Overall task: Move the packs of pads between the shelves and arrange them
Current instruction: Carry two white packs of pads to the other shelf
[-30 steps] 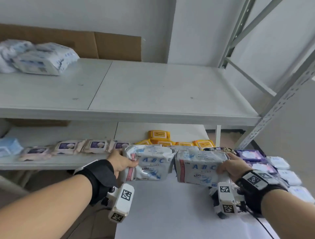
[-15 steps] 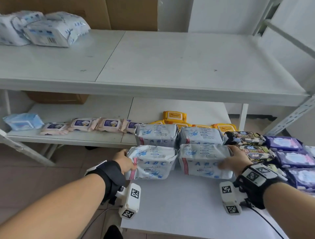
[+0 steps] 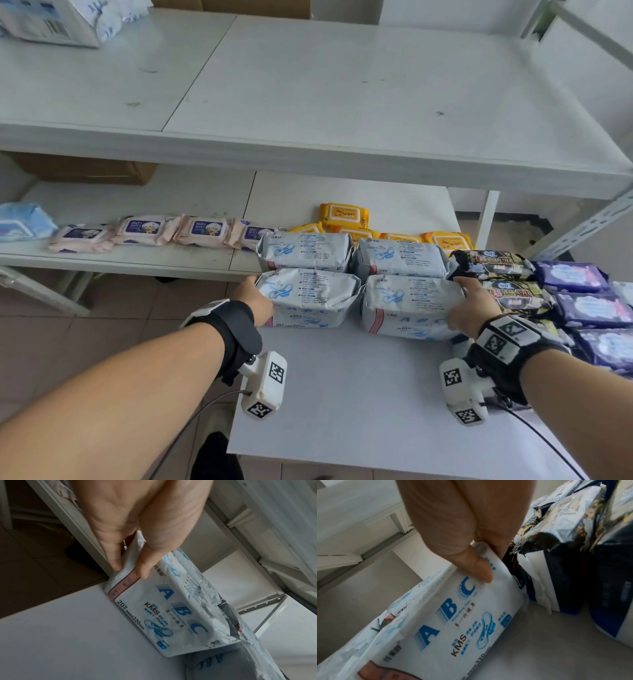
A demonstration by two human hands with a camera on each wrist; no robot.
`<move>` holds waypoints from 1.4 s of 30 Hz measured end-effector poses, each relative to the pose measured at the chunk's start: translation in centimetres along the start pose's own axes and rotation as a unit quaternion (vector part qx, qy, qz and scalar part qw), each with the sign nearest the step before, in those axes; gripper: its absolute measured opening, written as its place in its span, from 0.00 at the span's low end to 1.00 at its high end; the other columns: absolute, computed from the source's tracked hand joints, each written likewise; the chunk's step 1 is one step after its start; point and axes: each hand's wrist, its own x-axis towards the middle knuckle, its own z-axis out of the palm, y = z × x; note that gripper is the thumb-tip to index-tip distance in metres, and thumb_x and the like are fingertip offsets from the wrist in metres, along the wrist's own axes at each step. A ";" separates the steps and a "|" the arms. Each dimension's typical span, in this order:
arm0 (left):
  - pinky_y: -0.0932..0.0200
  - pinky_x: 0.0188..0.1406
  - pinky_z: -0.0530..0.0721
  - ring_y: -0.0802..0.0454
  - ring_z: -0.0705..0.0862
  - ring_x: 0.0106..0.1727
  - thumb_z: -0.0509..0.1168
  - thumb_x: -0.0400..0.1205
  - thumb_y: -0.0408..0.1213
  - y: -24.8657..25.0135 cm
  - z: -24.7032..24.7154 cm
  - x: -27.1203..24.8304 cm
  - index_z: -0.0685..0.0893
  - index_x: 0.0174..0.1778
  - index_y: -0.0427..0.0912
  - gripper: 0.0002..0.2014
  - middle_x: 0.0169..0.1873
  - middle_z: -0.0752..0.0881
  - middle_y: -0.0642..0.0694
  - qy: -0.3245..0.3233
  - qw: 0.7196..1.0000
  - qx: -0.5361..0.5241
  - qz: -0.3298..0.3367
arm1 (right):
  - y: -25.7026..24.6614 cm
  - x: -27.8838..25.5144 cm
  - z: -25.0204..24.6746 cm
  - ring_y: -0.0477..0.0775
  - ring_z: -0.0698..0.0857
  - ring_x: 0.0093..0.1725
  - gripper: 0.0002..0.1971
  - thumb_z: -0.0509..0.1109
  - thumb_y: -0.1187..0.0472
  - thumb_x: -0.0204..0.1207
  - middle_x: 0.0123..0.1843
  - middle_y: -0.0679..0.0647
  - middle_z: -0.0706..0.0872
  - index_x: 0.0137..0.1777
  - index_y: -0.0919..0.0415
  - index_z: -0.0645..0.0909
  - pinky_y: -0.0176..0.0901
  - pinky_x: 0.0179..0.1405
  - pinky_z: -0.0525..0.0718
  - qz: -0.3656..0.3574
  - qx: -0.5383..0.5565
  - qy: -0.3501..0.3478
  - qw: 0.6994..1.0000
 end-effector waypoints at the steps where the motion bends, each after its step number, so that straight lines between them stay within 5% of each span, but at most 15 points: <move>1: 0.53 0.55 0.83 0.40 0.82 0.61 0.69 0.76 0.25 0.1 0.1 0.1 0.73 0.71 0.37 0.26 0.63 0.82 0.38 0.000 1.000 -0.004 -0.009 | -0.1 0.1 0.1 0.61 0.79 0.52 0.37 0.67 0.77 0.67 0.58 0.61 0.80 0.77 0.57 0.66 0.47 0.48 0.81 0.003 -0.006 0.003 1.000; 6: 0.53 0.55 0.81 0.39 0.81 0.62 0.66 0.76 0.22 0.5 0.1 0.2 0.72 0.71 0.34 0.26 0.65 0.81 0.36 0.009 0.999 -0.030 -0.042 | -0.8 0.2 0.1 0.63 0.80 0.61 0.34 0.65 0.73 0.68 0.66 0.62 0.80 0.76 0.58 0.67 0.53 0.57 0.84 0.006 -0.003 -0.007 1.000; 11: 0.54 0.56 0.76 0.39 0.76 0.69 0.65 0.77 0.24 1.7 -1.4 -1.5 0.63 0.78 0.33 0.32 0.73 0.72 0.35 0.017 0.997 -0.053 -0.053 | -2.4 -1.1 -1.6 0.57 0.83 0.48 0.32 0.66 0.70 0.66 0.54 0.57 0.81 0.74 0.57 0.71 0.43 0.39 0.82 0.003 0.048 0.000 0.999; 16: 0.55 0.52 0.80 0.41 0.81 0.58 0.65 0.76 0.23 4.3 -6.1 -3.5 0.75 0.69 0.30 0.24 0.62 0.81 0.38 0.011 0.992 -0.130 0.000 | -8.6 -3.7 -3.7 0.52 0.81 0.50 0.27 0.70 0.73 0.70 0.65 0.58 0.83 0.70 0.60 0.76 0.39 0.42 0.79 -0.065 0.168 -0.016 0.983; 19: 0.57 0.51 0.81 0.41 0.82 0.60 0.66 0.76 0.24 6.6 -10.5 -4.9 0.76 0.72 0.37 0.26 0.63 0.82 0.41 0.008 0.974 -0.222 0.052 | -14.3 -6.7 -5.2 0.50 0.83 0.47 0.23 0.71 0.72 0.71 0.59 0.57 0.86 0.66 0.60 0.79 0.36 0.33 0.79 -0.116 0.248 -0.036 0.961; 22: 0.47 0.53 0.83 0.39 0.83 0.56 0.66 0.77 0.26 8.2 -15.8 -6.0 0.78 0.68 0.43 0.23 0.60 0.84 0.44 0.025 0.950 -0.291 0.111 | -20.4 -9.8 -6.3 0.51 0.85 0.47 0.21 0.71 0.71 0.73 0.55 0.56 0.86 0.65 0.60 0.78 0.37 0.33 0.79 -0.178 0.278 -0.056 0.942; 28: 0.53 0.61 0.79 0.50 0.81 0.54 0.66 0.77 0.27 7.4 -28.7 -5.7 0.81 0.62 0.44 0.18 0.55 0.83 0.46 0.097 0.915 -0.347 0.184 | -33.0 -15.0 -5.0 0.49 0.84 0.46 0.19 0.73 0.67 0.73 0.48 0.51 0.85 0.64 0.60 0.79 0.36 0.35 0.78 -0.252 0.291 -0.048 0.922; 32: 0.56 0.51 0.80 0.51 0.81 0.51 0.65 0.78 0.28 4.1 -38.0 -2.3 0.81 0.63 0.44 0.18 0.51 0.82 0.46 0.105 0.911 -0.354 0.182 | -41.2 -17.4 -1.6 0.51 0.85 0.50 0.20 0.73 0.64 0.74 0.52 0.54 0.86 0.66 0.60 0.78 0.42 0.47 0.81 -0.253 0.278 -0.052 0.925; 35: 0.58 0.42 0.78 0.50 0.79 0.47 0.66 0.79 0.30 1.5 -44.6 1.2 0.79 0.66 0.43 0.19 0.50 0.81 0.44 0.103 0.920 -0.344 0.157 | -46.7 -18.3 1.2 0.49 0.85 0.47 0.22 0.74 0.60 0.74 0.55 0.57 0.86 0.68 0.61 0.77 0.42 0.45 0.83 -0.233 0.267 -0.062 0.933; 38: 0.53 0.51 0.78 0.46 0.77 0.53 0.67 0.79 0.32 -0.8 -50.2 4.7 0.77 0.69 0.40 0.21 0.59 0.82 0.38 0.081 0.939 -0.316 0.107 | -51.5 -18.6 3.7 0.50 0.84 0.49 0.22 0.73 0.55 0.75 0.54 0.55 0.85 0.67 0.62 0.77 0.44 0.49 0.84 -0.203 0.268 -0.079 0.939; 42: 0.45 0.66 0.78 0.42 0.79 0.58 0.68 0.79 0.36 -2.3 -55.8 8.3 0.76 0.69 0.32 0.23 0.71 0.76 0.34 0.099 0.957 -0.265 0.070 | -56.3 -17.9 6.3 0.53 0.85 0.47 0.16 0.75 0.54 0.73 0.48 0.53 0.84 0.53 0.63 0.80 0.52 0.59 0.84 -0.131 0.271 -0.103 0.948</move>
